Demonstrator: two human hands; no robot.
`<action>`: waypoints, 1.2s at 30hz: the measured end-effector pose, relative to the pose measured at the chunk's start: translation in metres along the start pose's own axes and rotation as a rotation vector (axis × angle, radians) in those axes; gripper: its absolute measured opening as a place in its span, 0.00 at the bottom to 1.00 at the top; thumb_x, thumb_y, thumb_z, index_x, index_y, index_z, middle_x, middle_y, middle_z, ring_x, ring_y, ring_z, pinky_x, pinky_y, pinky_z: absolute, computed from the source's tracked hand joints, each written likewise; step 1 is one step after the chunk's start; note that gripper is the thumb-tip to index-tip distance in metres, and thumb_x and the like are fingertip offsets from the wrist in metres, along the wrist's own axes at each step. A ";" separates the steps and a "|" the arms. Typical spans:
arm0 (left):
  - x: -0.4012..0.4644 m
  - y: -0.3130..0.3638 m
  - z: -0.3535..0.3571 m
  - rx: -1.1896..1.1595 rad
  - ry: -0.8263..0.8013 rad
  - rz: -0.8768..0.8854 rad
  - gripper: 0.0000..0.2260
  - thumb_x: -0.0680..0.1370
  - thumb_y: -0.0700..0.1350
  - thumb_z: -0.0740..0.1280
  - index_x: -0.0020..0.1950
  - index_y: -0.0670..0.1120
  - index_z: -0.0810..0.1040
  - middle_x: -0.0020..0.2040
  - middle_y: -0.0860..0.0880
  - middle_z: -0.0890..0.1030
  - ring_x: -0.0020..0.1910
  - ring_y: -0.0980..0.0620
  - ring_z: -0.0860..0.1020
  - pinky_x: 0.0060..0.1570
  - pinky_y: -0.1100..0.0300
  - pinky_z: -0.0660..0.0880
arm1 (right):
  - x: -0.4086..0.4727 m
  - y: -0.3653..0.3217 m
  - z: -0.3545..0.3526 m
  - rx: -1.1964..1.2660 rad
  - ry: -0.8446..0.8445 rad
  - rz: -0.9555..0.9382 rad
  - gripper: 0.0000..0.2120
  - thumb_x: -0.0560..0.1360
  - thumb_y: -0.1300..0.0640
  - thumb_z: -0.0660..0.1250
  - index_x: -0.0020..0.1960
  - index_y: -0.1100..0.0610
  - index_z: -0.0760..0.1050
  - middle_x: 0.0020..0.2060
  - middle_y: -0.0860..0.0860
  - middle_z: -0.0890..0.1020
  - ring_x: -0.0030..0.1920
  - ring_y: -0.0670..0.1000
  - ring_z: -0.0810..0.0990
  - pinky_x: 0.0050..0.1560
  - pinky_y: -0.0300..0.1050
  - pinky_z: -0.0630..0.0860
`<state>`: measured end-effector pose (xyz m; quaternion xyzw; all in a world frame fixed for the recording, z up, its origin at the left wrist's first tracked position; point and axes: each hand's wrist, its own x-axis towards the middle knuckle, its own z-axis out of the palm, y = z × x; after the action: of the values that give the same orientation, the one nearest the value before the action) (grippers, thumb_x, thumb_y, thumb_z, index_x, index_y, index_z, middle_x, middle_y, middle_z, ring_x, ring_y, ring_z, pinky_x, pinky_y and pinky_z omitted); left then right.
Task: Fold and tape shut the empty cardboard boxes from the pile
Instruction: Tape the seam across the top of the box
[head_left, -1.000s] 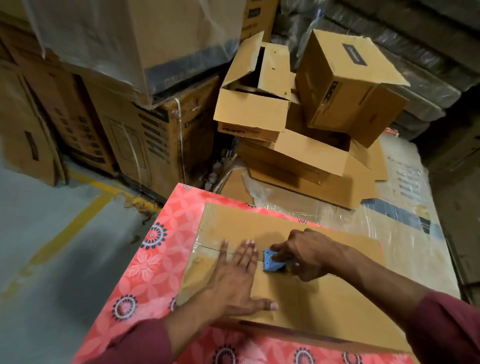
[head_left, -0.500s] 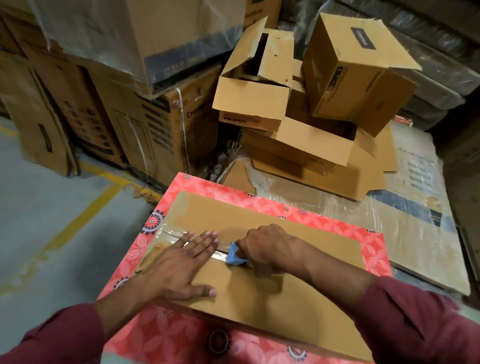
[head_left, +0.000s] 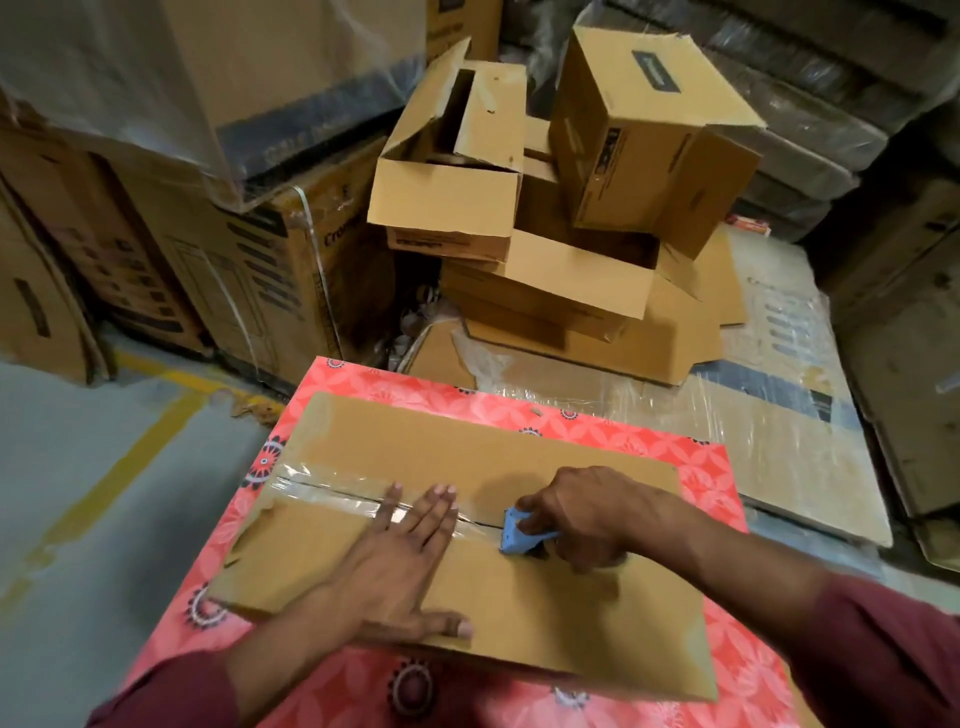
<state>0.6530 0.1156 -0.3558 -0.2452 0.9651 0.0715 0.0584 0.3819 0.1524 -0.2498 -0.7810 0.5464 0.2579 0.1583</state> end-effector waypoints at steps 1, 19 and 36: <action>0.012 0.017 -0.003 -0.026 -0.060 -0.004 0.59 0.71 0.84 0.47 0.84 0.38 0.48 0.84 0.40 0.43 0.84 0.42 0.41 0.77 0.32 0.39 | -0.001 0.001 0.000 -0.009 0.016 -0.005 0.29 0.71 0.47 0.64 0.72 0.40 0.72 0.69 0.44 0.79 0.60 0.58 0.80 0.51 0.51 0.80; 0.018 0.024 0.012 -0.017 0.053 0.007 0.51 0.76 0.80 0.50 0.85 0.43 0.55 0.85 0.45 0.51 0.84 0.46 0.50 0.77 0.44 0.44 | -0.009 -0.022 -0.016 -0.071 0.015 0.084 0.11 0.72 0.48 0.72 0.51 0.51 0.78 0.45 0.52 0.82 0.44 0.62 0.82 0.40 0.46 0.74; 0.087 0.143 -0.014 -0.057 -0.161 -0.086 0.61 0.68 0.85 0.42 0.84 0.40 0.36 0.82 0.43 0.33 0.82 0.47 0.31 0.78 0.37 0.32 | -0.070 0.065 0.055 -0.111 0.215 -0.037 0.14 0.72 0.46 0.68 0.56 0.46 0.76 0.47 0.49 0.83 0.52 0.60 0.79 0.47 0.51 0.70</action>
<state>0.5067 0.1975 -0.3391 -0.2814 0.9434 0.1161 0.1320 0.2894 0.2129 -0.2524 -0.8214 0.5308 0.1998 0.0602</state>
